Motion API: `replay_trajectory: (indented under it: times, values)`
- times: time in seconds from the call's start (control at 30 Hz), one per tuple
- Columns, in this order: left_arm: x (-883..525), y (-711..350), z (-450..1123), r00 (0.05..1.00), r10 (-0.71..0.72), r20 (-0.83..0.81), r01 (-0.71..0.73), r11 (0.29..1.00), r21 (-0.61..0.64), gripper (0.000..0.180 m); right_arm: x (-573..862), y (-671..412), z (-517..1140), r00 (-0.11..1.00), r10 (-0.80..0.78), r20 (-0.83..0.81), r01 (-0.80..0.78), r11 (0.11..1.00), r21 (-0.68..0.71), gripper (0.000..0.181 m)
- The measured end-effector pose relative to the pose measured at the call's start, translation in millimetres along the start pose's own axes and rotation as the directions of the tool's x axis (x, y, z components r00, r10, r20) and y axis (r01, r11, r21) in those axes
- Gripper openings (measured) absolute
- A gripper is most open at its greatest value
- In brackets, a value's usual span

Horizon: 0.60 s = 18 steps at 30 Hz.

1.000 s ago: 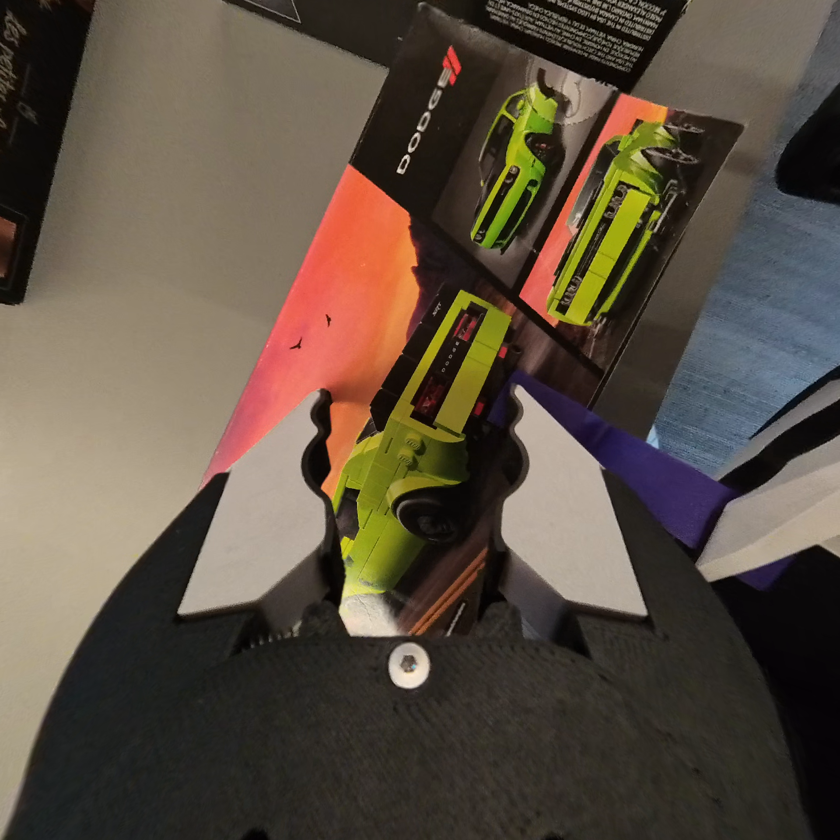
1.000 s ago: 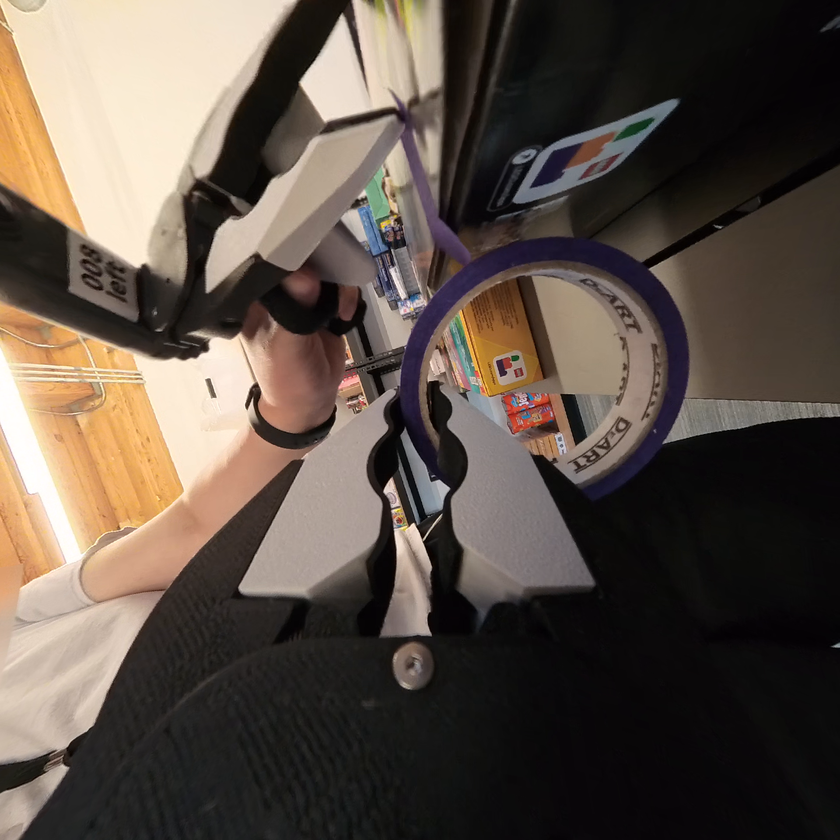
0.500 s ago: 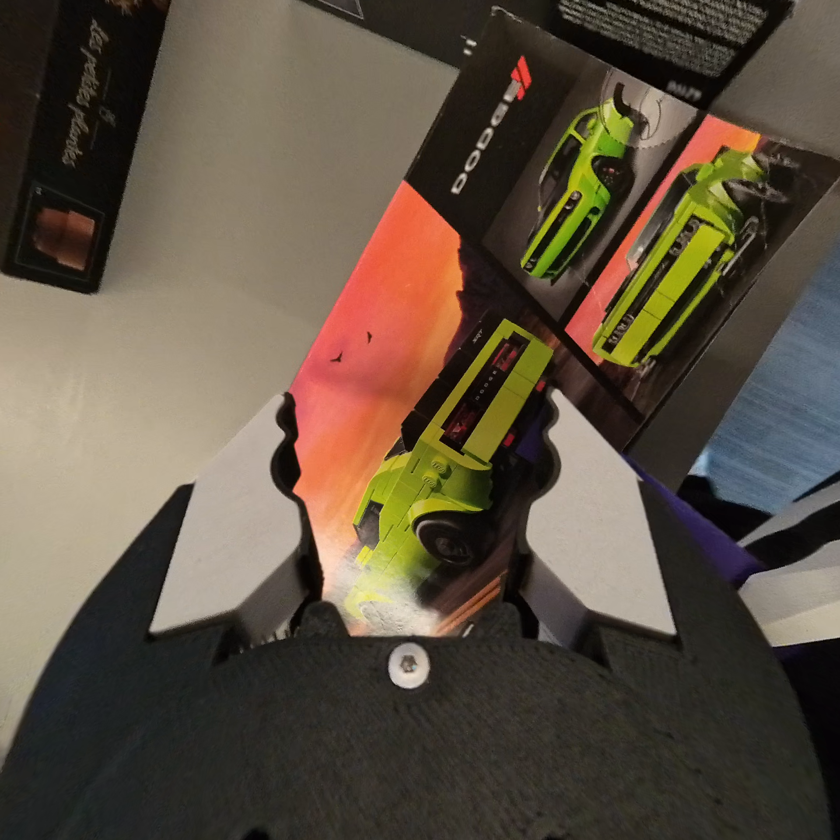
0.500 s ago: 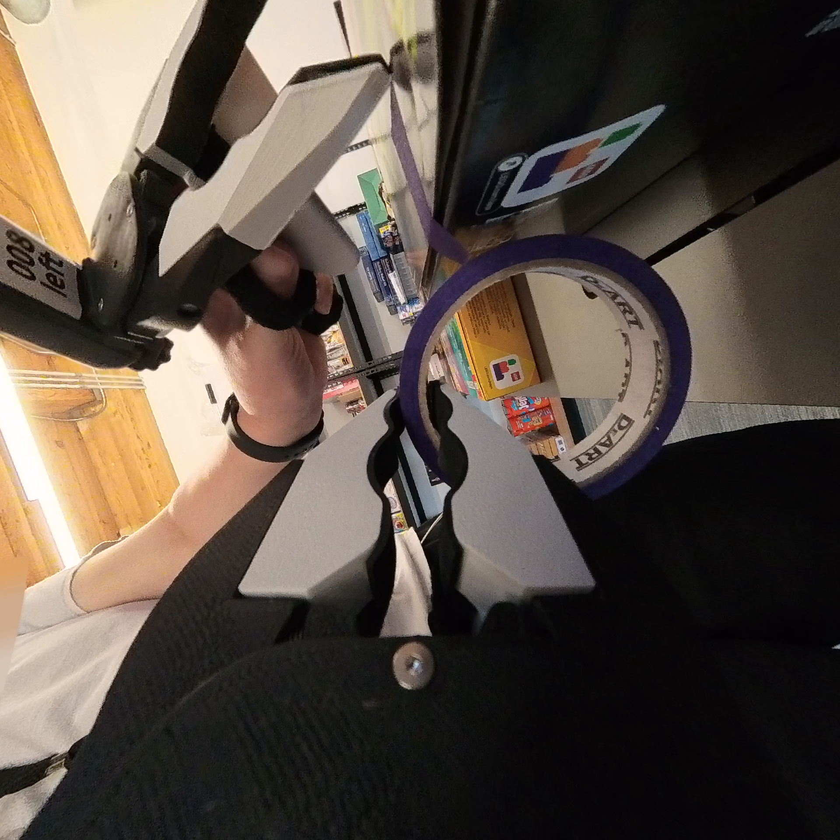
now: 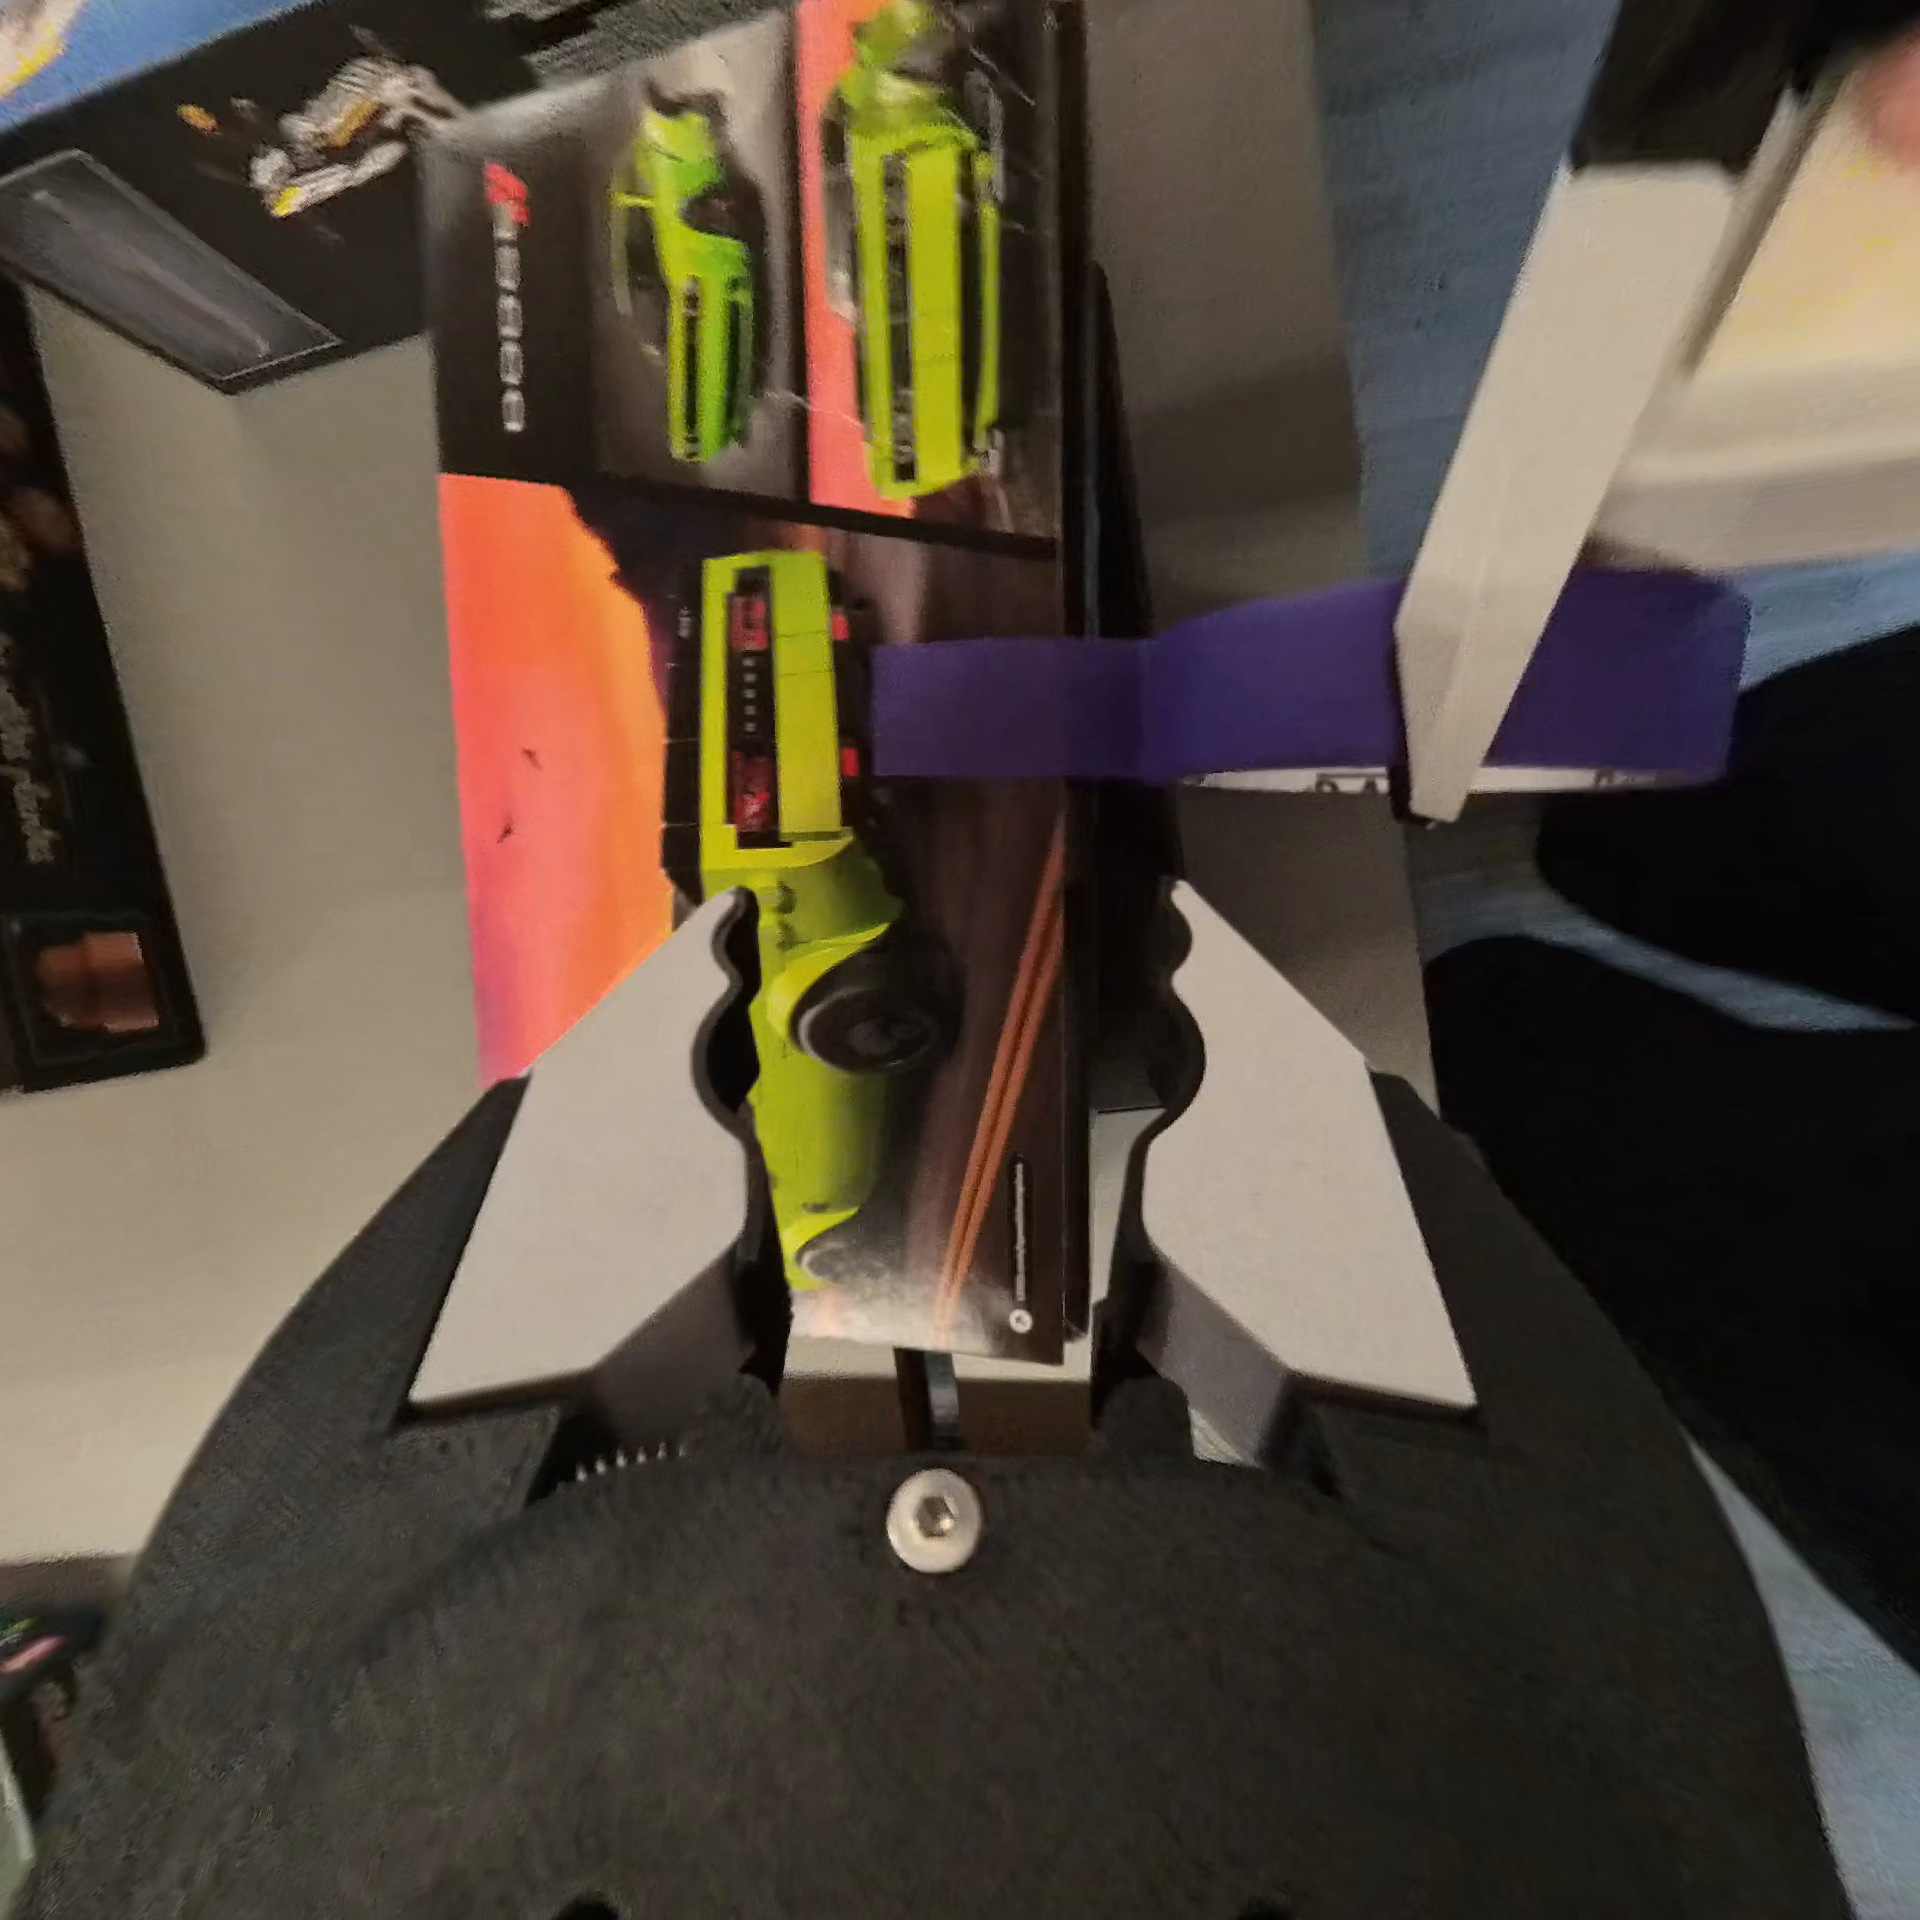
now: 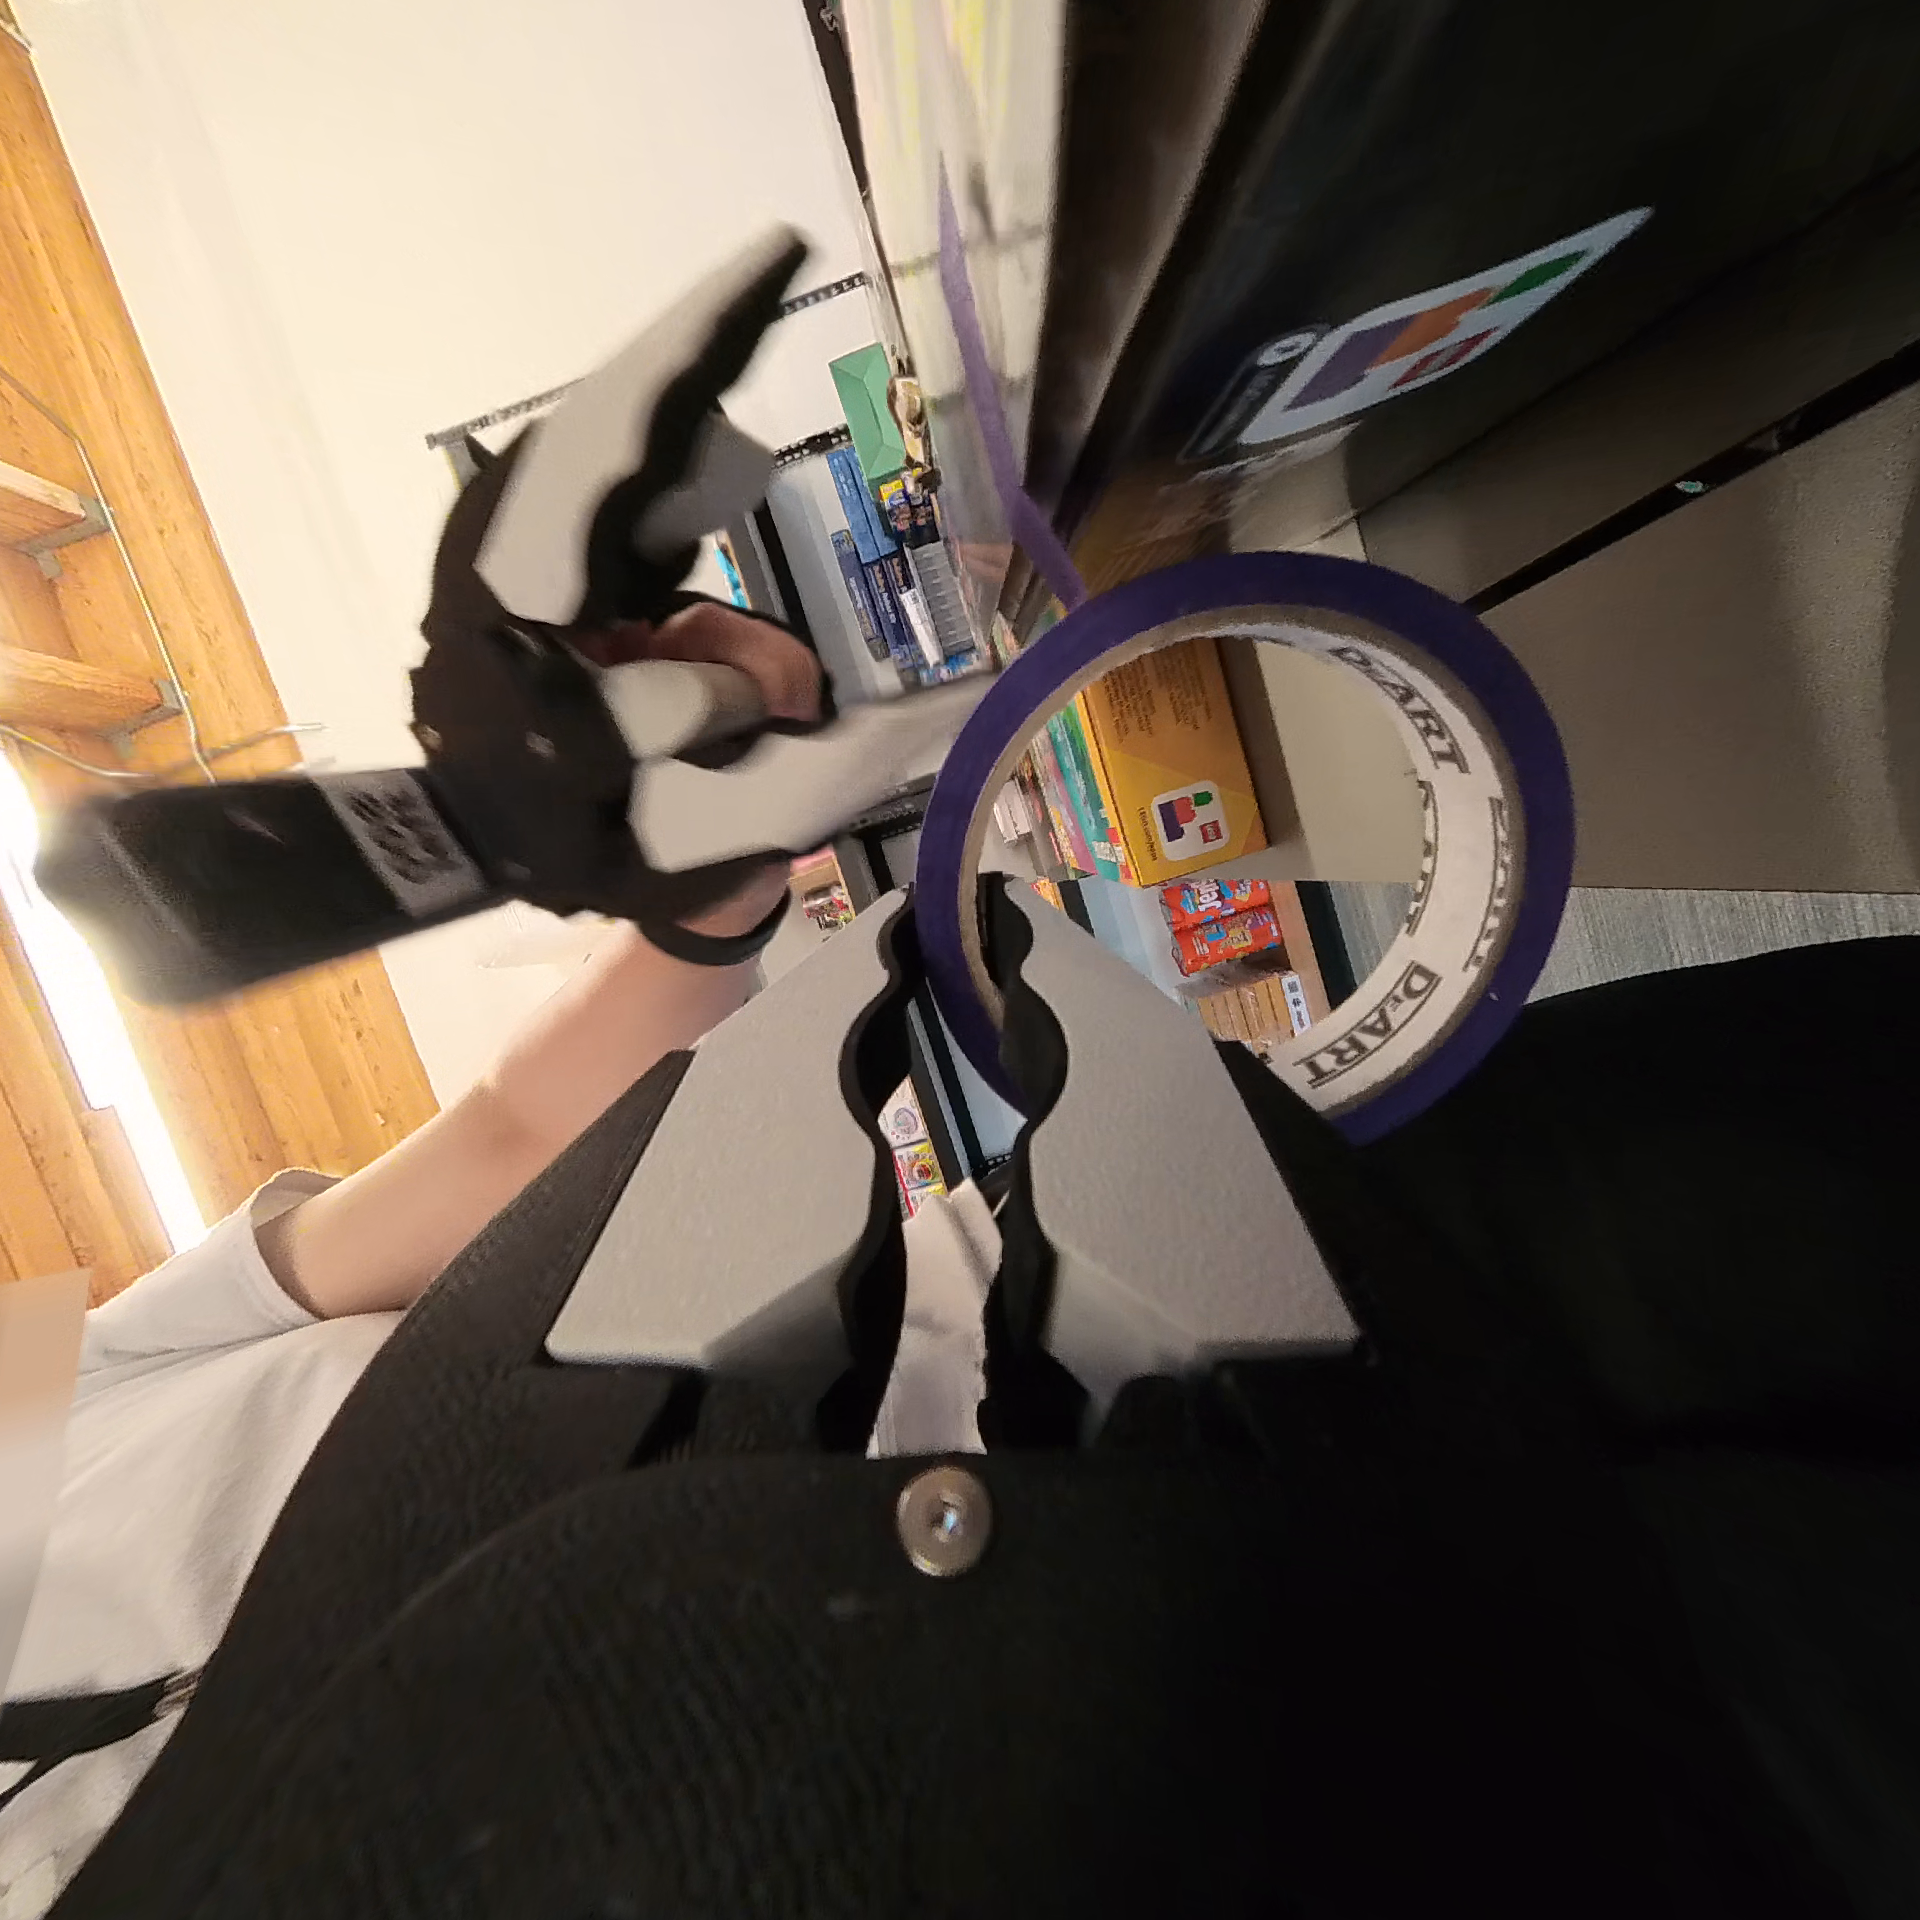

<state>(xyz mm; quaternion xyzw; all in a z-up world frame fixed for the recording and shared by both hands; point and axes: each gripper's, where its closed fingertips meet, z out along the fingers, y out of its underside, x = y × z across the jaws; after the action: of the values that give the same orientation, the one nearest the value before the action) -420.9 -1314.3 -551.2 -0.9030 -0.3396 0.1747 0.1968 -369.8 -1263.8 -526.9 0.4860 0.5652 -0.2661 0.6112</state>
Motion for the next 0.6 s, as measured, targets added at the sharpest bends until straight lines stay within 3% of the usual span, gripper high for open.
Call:
replay_trajectory:
  times: [0.1,0.17,0.6]
  values:
    - [2.5,9.1,12.5,0.996,0.081,0.042,-0.079,0.996,-0.050,0.071,-0.5,0.8,-0.5,1.000,0.003,-0.006,-0.003,1.000,-0.009,0.009]
    - [-1.6,8.5,13.7,0.989,0.118,0.093,-0.114,0.993,-0.041,0.060,-0.1,0.7,-1.1,1.000,0.006,-0.011,-0.007,1.000,-0.010,0.009]
    - [-0.3,10.2,16.1,0.998,0.019,0.065,-0.019,1.000,0.001,0.053,2.2,0.9,-0.3,0.998,0.066,-0.011,-0.066,0.998,0.005,0.011]
